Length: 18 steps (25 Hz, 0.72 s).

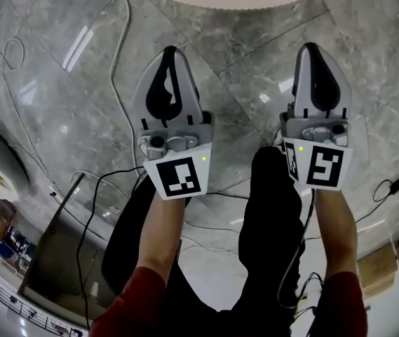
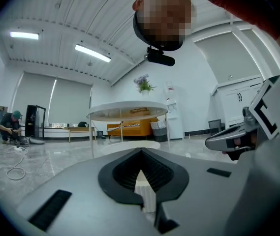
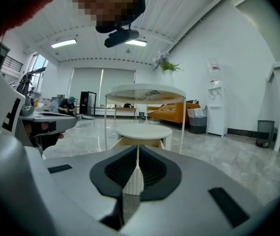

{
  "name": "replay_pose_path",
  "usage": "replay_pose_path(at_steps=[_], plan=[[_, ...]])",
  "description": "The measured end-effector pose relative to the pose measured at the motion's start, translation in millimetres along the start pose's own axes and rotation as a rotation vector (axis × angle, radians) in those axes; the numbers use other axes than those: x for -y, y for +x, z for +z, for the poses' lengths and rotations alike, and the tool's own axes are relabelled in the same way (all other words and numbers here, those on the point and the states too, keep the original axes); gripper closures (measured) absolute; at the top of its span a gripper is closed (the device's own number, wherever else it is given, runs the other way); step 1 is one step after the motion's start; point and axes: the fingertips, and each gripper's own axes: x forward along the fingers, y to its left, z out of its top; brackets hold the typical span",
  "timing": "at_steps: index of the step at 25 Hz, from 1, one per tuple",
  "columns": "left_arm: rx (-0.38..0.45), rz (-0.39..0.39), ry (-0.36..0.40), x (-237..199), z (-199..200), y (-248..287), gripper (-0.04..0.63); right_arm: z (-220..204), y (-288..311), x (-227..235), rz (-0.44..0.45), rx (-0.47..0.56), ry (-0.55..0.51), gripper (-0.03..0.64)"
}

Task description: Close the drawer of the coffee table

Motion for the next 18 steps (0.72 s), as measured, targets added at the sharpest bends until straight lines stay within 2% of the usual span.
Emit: replay_pose_path(at_steps=[5,9,14,18], plan=[[0.044,-0.008,0.028,11,-63,13,0.583,-72,28,1,-0.005,0.034,0.009,0.591],[0.053,0.016,-0.003,16,-101,17,0.583,-117,41,-2,0.022,0.039,0.010,0.591],[0.046,0.036,-0.037,19,-134,17,0.583,-140,51,-3,0.010,0.038,0.041,0.589],[0.041,0.041,-0.058,21,-139,13,0.583,-138,50,-3,0.019,0.032,0.086,0.589]])
